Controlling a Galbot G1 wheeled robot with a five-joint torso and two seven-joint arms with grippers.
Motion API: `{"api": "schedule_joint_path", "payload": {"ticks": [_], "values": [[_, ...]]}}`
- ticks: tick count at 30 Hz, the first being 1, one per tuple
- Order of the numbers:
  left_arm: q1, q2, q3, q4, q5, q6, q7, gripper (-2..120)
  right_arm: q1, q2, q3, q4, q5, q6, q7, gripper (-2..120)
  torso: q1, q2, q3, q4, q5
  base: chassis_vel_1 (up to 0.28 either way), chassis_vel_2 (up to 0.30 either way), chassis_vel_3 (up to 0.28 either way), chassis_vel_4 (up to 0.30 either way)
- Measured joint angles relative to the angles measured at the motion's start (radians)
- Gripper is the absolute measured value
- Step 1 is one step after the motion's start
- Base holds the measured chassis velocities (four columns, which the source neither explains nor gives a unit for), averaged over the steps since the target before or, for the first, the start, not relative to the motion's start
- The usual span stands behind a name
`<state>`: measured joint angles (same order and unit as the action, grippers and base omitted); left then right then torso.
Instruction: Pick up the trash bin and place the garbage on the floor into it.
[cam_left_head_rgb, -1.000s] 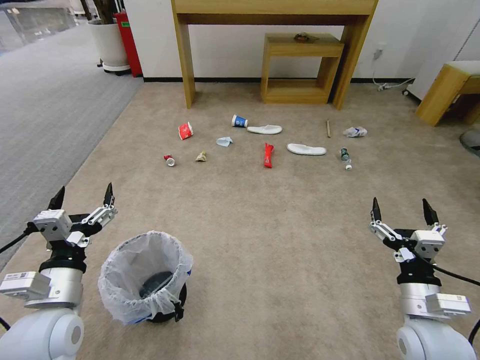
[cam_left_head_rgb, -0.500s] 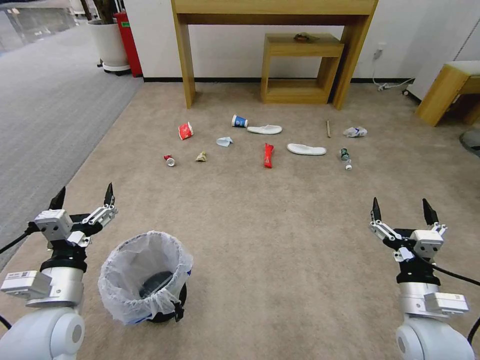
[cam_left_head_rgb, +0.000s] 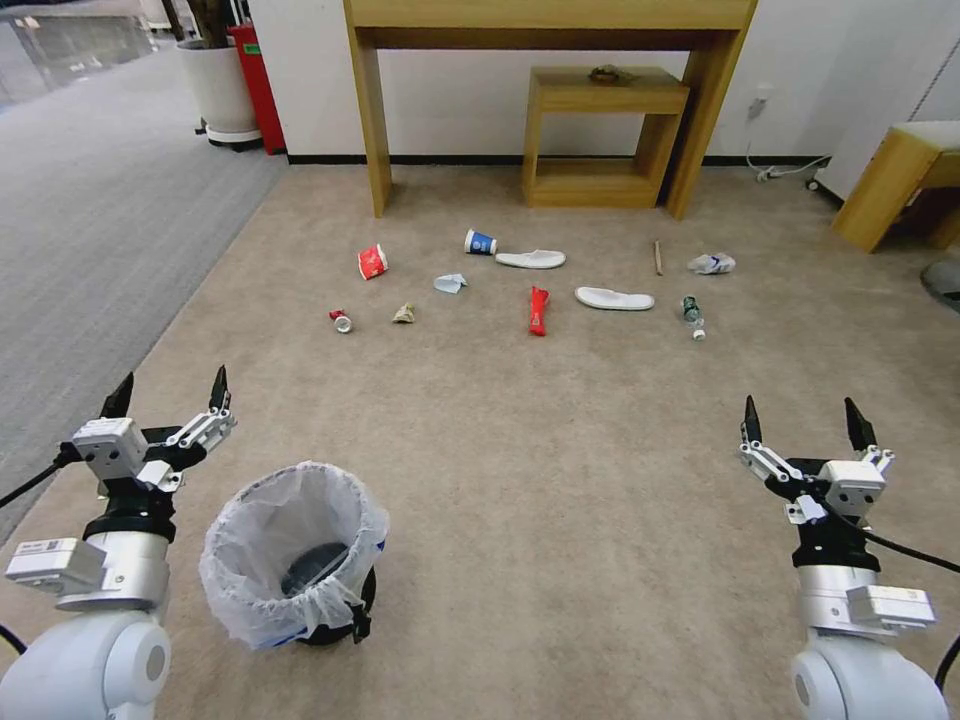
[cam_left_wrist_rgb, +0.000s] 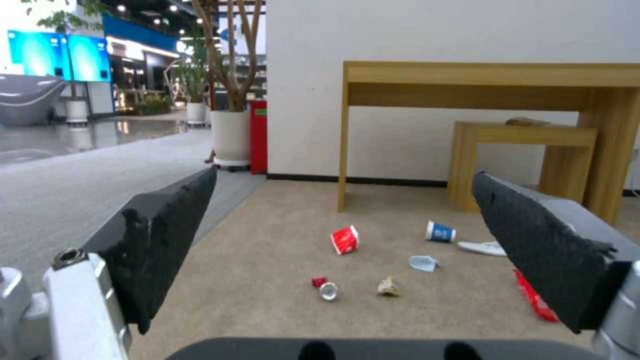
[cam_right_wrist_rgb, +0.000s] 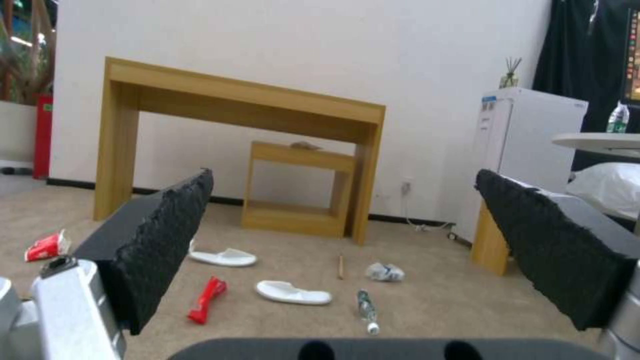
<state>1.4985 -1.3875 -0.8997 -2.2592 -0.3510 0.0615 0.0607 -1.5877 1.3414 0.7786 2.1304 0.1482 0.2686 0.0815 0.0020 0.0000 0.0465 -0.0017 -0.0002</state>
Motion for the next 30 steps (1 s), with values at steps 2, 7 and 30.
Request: {"api": "schedule_joint_path", "payload": {"ticks": [2,7,30], "values": [[-0.001,0.002,-0.001,0.002,-0.002,0.0,0.0,100,0.001,0.002,-0.001,-0.001,-0.002,0.0,0.0,100,0.0,0.0,0.0,0.0,0.0002,0.144,0.135,-0.138,-0.126],[-0.004,0.007,-0.001,0.006,-0.006,-0.001,0.0,100,0.003,0.006,-0.003,-0.003,-0.005,-0.001,0.0,100,0.0,0.0,0.0,0.0001,0.0001,0.158,0.143,-0.157,-0.151],[0.057,0.127,0.087,-0.047,-0.104,0.09,-0.002,100,0.018,0.011,-0.024,-0.023,-0.013,0.012,0.007,100,0.0,0.0,0.0,-0.0001,0.0001,0.058,0.061,-0.061,-0.062]]}}
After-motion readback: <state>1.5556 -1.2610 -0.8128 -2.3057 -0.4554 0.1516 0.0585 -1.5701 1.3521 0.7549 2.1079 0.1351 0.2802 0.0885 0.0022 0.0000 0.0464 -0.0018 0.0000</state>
